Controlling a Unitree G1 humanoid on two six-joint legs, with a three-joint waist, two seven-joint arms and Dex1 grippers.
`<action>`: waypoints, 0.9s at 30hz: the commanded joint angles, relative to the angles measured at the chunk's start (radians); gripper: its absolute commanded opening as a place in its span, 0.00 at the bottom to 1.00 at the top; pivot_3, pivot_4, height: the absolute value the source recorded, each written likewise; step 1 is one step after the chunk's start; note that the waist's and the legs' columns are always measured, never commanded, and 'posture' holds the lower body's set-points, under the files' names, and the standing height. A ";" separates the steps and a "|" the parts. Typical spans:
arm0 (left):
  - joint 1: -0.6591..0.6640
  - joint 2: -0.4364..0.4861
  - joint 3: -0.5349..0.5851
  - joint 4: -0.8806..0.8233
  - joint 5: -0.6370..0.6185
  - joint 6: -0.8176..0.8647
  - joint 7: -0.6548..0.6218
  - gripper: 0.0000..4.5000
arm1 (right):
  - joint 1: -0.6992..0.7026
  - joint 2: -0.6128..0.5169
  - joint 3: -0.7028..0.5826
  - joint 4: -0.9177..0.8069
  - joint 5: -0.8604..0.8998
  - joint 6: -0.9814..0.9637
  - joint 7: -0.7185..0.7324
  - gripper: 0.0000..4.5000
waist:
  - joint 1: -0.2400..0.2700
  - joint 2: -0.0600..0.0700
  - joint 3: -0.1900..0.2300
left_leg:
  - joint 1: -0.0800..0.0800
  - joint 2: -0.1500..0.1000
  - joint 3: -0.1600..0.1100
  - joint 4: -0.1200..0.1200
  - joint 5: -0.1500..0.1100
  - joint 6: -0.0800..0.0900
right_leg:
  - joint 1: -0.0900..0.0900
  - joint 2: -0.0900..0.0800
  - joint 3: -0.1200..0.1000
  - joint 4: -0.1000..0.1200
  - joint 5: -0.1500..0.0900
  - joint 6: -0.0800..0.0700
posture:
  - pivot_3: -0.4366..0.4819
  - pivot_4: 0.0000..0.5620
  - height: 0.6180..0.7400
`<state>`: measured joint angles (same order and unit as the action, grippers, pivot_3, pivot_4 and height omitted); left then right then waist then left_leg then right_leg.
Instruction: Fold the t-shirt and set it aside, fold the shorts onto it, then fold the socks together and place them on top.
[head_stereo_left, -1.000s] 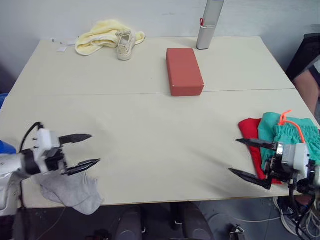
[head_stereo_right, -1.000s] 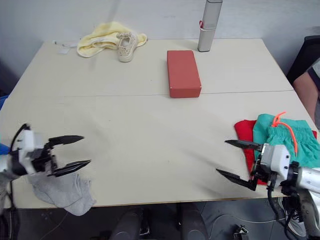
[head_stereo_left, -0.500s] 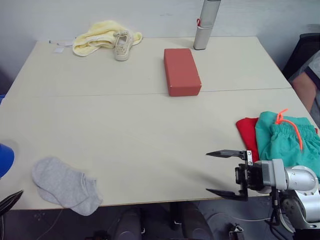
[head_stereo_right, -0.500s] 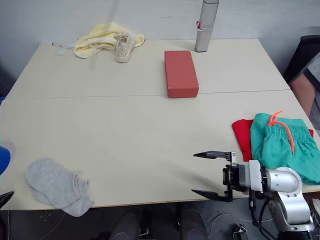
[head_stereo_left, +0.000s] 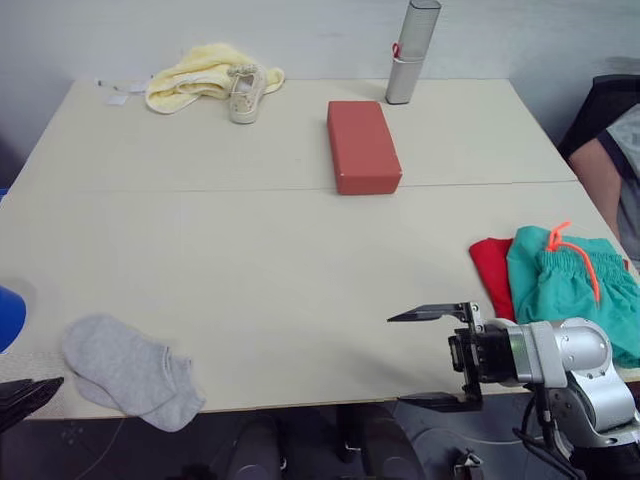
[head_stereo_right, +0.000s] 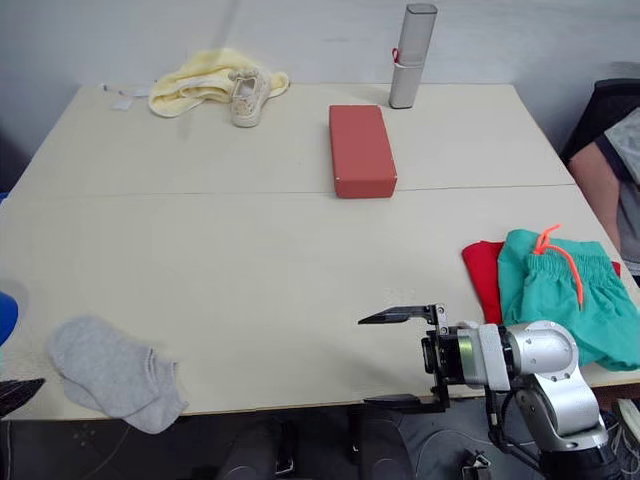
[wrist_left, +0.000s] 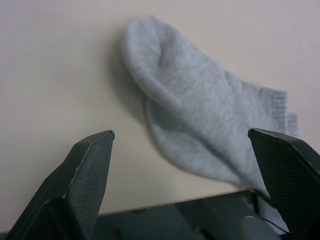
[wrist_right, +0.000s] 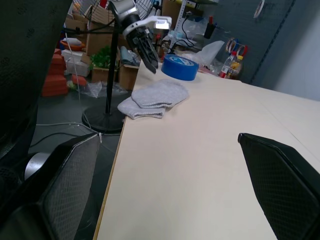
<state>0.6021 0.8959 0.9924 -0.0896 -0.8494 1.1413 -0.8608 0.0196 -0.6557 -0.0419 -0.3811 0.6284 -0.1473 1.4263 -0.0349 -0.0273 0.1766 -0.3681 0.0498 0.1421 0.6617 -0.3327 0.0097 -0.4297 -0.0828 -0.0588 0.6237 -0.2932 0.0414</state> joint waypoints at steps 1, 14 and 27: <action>-0.012 0.023 -0.021 -0.019 -0.025 0.113 0.031 1.00 | -0.008 -0.003 -0.005 -0.003 0.019 -0.004 0.005 1.00 | -0.001 0.000 0.000 | 0.001 0.000 0.000 0.000 -0.001 -0.002 | -0.001 0.000 0.000 0.002 0.003 0.005 | 0.48 0.27 1.00; -0.192 -0.032 -0.155 0.001 -0.016 0.238 0.122 0.57 | 0.027 -0.020 -0.047 -0.015 0.015 -0.008 -0.020 1.00 | 0.009 0.013 0.001 | 0.002 0.000 -0.005 -0.002 0.004 -0.006 | 0.001 0.000 -0.005 0.004 -0.003 -0.005 | 0.48 0.27 1.00; -0.288 -0.148 -0.219 -0.085 -0.063 0.256 0.165 0.01 | 0.050 -0.036 -0.084 -0.034 0.015 0.016 -0.067 1.00 | 0.012 0.018 -0.002 | 0.002 -0.002 -0.007 -0.002 0.005 -0.004 | 0.002 -0.002 -0.006 0.004 0.004 0.007 | 0.48 0.27 1.00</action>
<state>0.3221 0.7652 0.7943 -0.1457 -0.8795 1.3771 -0.7122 0.0642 -0.6771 -0.0932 -0.3838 0.6267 -0.1285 1.3685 -0.0225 -0.0091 0.1744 -0.3665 0.0477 0.1352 0.6598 -0.3280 0.0056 -0.4278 -0.0851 -0.0646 0.6278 -0.2893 0.0482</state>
